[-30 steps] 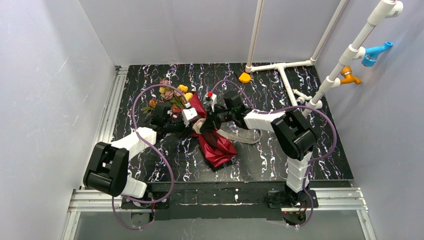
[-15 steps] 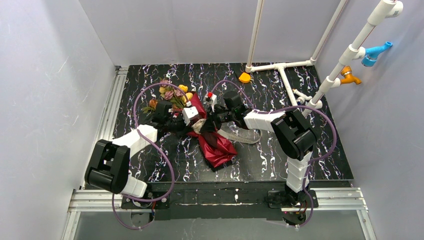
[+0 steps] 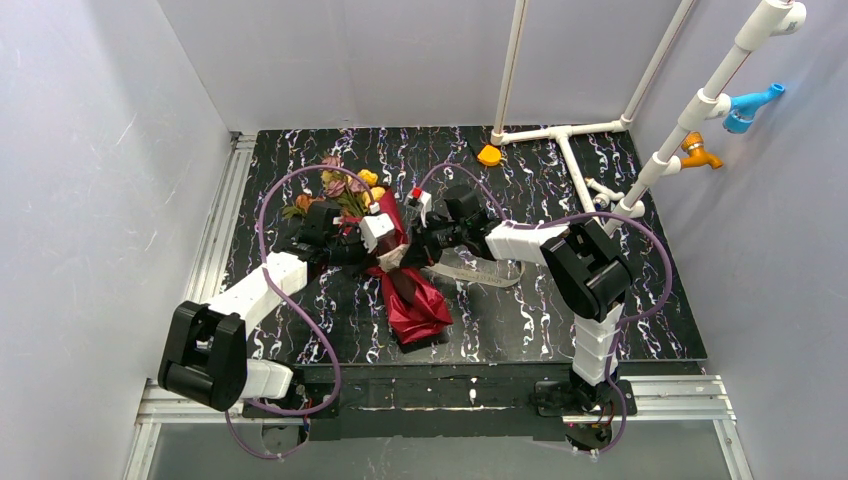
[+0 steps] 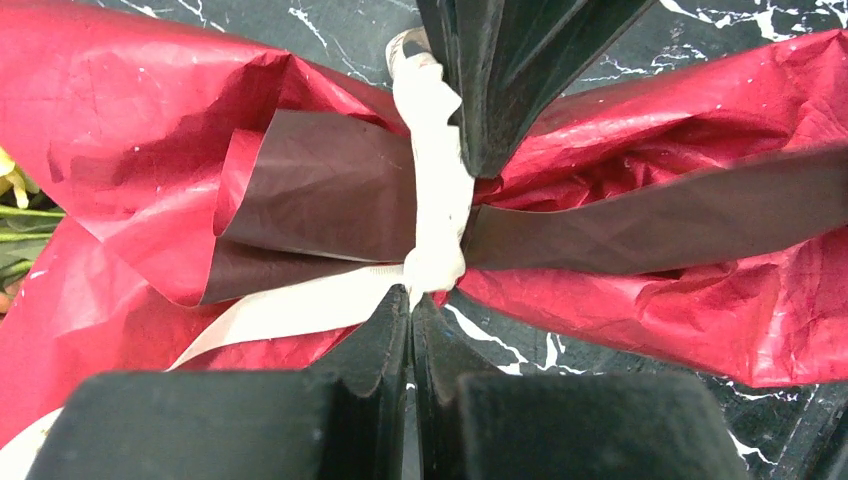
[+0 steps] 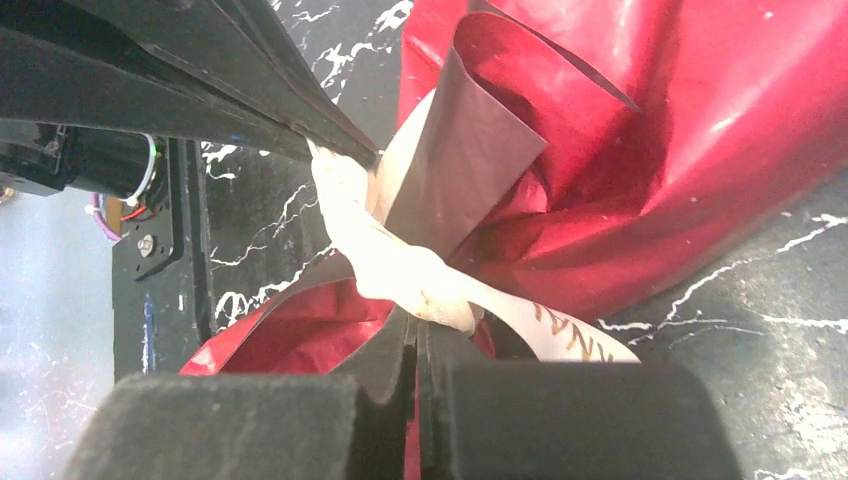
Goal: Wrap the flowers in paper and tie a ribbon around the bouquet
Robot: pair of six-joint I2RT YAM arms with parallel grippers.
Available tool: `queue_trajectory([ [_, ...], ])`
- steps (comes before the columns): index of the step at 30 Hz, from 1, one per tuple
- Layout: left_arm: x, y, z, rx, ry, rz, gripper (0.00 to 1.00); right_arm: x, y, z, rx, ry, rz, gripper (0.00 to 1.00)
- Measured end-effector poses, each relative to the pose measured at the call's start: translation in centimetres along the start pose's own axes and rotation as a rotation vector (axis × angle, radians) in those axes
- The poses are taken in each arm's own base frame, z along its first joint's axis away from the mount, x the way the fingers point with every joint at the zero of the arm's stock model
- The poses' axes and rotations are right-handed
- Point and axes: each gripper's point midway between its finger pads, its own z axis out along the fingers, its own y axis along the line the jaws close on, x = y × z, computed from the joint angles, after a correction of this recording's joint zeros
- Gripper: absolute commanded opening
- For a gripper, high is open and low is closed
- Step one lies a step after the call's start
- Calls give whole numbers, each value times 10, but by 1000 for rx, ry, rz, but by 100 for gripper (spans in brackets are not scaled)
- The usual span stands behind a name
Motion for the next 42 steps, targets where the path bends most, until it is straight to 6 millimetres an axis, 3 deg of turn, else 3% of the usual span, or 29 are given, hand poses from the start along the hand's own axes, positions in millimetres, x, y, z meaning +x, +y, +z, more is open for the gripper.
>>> queue_trajectory([
  [11,11,2,-2,-25,48,-37,0,-2,-2,-10,60,9,18,1],
  [16,17,6,-5,-62,81,-68,0,9,-3,-16,96,60,70,1],
  [22,23,11,-11,-120,116,-111,0,16,8,-47,221,165,167,1],
  [24,19,13,-17,-141,110,-110,0,10,8,-55,272,174,179,1],
  [27,15,13,-23,-165,102,-101,0,7,-2,-62,361,169,192,1],
  [33,27,-1,-32,-177,151,-81,0,-4,-19,-77,505,127,154,1],
  [42,32,-9,-59,-264,146,-33,0,-16,-41,-105,712,81,63,1],
])
